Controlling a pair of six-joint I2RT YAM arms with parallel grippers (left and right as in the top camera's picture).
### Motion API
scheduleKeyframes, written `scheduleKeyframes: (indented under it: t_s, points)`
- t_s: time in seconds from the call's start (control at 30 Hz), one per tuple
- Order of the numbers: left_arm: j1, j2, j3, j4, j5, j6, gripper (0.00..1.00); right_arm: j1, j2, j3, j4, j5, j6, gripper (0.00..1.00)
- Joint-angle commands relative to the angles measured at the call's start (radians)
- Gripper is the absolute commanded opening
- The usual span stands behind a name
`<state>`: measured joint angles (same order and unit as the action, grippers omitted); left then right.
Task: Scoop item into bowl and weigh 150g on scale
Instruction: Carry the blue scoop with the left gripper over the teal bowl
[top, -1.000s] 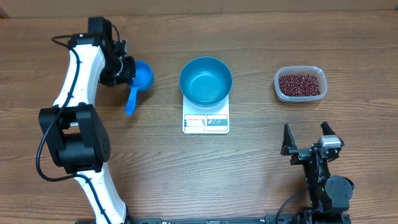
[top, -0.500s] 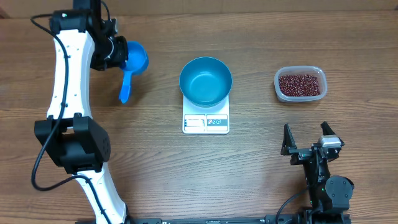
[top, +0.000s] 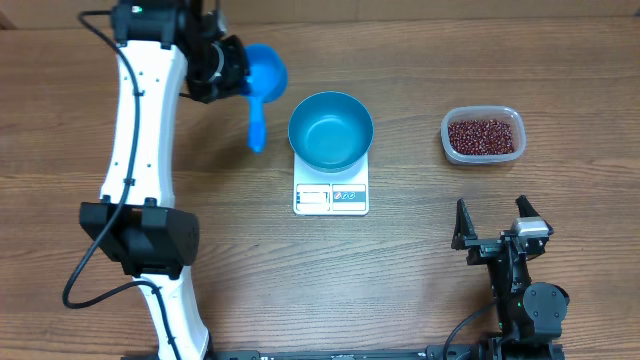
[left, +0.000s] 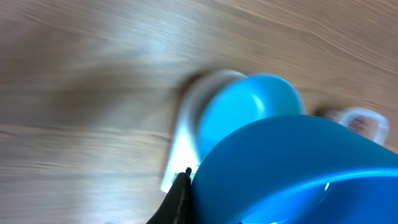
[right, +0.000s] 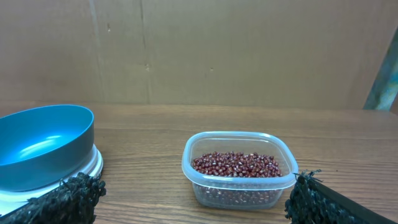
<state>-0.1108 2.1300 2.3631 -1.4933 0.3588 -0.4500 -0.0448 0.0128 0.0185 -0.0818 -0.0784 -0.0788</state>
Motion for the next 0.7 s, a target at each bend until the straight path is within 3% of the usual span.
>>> scheduleKeyframes:
  t_s: [0.0,0.4,0.53,0.67]
  points:
    - [-0.040,-0.006,0.024,-0.002,0.115,-0.133,0.04,0.004,-0.010,-0.011,0.005,-0.002,-0.005,1.00]
    - [-0.241,-0.006,0.024,0.007,0.079,-0.215,0.04,0.004,-0.010,-0.011,0.005,-0.002,-0.005,1.00]
    - [-0.304,-0.006,0.024,-0.006,-0.032,-0.356,0.04,0.004,-0.010,-0.011,0.005,-0.002,-0.005,1.00]
    - [-0.377,-0.006,0.024,-0.047,-0.211,-0.589,0.04,0.004,-0.010,-0.011,0.005,-0.002,-0.005,1.00]
